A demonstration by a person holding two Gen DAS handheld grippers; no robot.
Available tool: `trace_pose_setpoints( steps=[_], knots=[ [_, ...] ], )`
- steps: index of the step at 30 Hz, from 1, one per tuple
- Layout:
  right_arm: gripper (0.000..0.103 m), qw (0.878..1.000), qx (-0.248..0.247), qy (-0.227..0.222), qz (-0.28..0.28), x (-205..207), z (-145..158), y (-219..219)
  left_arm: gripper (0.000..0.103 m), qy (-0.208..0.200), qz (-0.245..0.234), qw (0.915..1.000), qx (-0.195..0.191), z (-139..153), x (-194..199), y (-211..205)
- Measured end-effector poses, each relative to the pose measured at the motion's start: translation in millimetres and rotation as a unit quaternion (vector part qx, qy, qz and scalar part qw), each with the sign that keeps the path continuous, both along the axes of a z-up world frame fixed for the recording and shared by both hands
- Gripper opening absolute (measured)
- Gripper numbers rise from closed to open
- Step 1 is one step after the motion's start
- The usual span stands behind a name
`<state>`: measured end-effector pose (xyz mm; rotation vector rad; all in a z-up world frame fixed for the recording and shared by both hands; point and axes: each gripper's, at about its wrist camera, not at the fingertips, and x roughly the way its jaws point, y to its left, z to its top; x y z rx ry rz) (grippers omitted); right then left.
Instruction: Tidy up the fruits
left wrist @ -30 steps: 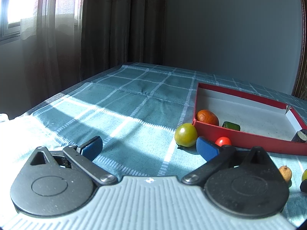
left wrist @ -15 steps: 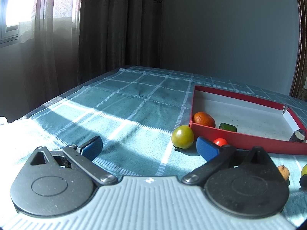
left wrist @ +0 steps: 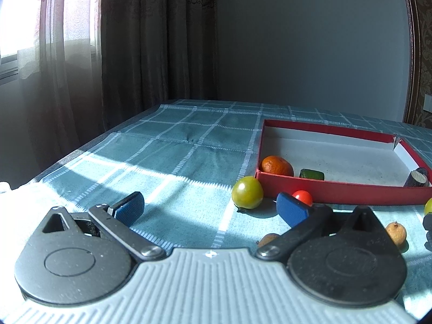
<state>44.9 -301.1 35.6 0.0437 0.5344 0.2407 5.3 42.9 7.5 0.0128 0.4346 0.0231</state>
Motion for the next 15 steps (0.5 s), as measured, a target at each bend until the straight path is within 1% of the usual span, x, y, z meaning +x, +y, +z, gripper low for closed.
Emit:
trace_pose_setpoints(
  steps=[8,15],
  knots=[
    [0.033,1.000,-0.012,-0.020,-0.006,14.0,17.6,6.8,0.103,0.000,0.001,1.0000,-0.001,-0.3,-0.1,1.2],
    [0.033,0.999,-0.003,-0.020,-0.029,40.4,28.7,-2.9,0.103,0.000,0.001,1.0000,-0.002,-0.4,-0.1,2.0]
  ],
)
